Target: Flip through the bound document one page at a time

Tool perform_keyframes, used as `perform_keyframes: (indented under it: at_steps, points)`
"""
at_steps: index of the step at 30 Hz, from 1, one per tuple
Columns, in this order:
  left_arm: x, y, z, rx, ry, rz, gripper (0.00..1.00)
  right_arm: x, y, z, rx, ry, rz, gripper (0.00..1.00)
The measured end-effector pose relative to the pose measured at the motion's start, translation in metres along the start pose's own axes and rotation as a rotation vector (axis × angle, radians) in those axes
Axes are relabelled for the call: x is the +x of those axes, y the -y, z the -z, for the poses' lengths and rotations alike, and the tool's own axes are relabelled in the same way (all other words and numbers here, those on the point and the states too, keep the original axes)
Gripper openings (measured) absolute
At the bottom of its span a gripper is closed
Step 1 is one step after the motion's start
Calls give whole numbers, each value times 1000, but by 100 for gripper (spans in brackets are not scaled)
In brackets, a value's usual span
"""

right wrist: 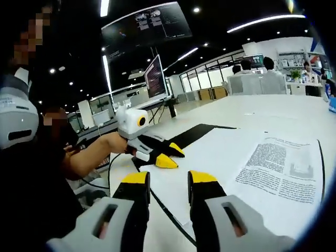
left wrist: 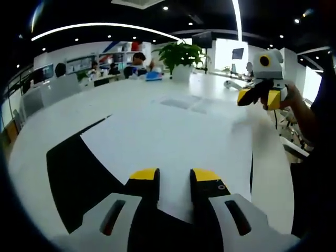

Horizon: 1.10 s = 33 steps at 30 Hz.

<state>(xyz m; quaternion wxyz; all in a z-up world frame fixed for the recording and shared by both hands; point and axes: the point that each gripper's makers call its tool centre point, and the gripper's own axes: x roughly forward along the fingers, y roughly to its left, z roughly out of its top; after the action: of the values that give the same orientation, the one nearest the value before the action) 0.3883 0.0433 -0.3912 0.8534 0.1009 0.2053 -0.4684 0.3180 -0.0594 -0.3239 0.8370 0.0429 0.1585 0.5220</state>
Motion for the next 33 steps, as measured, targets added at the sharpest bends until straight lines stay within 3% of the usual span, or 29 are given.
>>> perform_keyframes:
  at_steps: [5, 7, 12, 16, 21, 27, 29, 31, 33]
  points:
    - [0, 0, 0, 3, -4, 1, 26, -16, 24, 2, -137, -38, -8, 28]
    - [0, 0, 0, 1, -7, 1, 26, -19, 21, 5, -157, -61, -107, 29]
    - [1, 1, 0, 7, -19, 8, 26, -22, 37, 0, -184, -62, -173, 30]
    - [1, 1, 0, 11, -22, 13, 26, -20, 33, 4, -232, -74, -284, 28]
    - [1, 1, 0, 16, -27, 24, 26, -3, 44, 20, -254, -172, -293, 25]
    - [1, 2, 0, 17, -34, 27, 26, 22, 62, 27, -293, -238, -285, 25]
    - [1, 2, 0, 14, -33, 25, 26, 25, 68, 29, -301, -246, -278, 24]
    - [1, 3, 0, 15, -37, 25, 26, 27, 77, 30, -331, -242, -257, 16]
    - [1, 3, 0, 16, -38, 24, 26, 28, 82, 29, -261, -221, -242, 10]
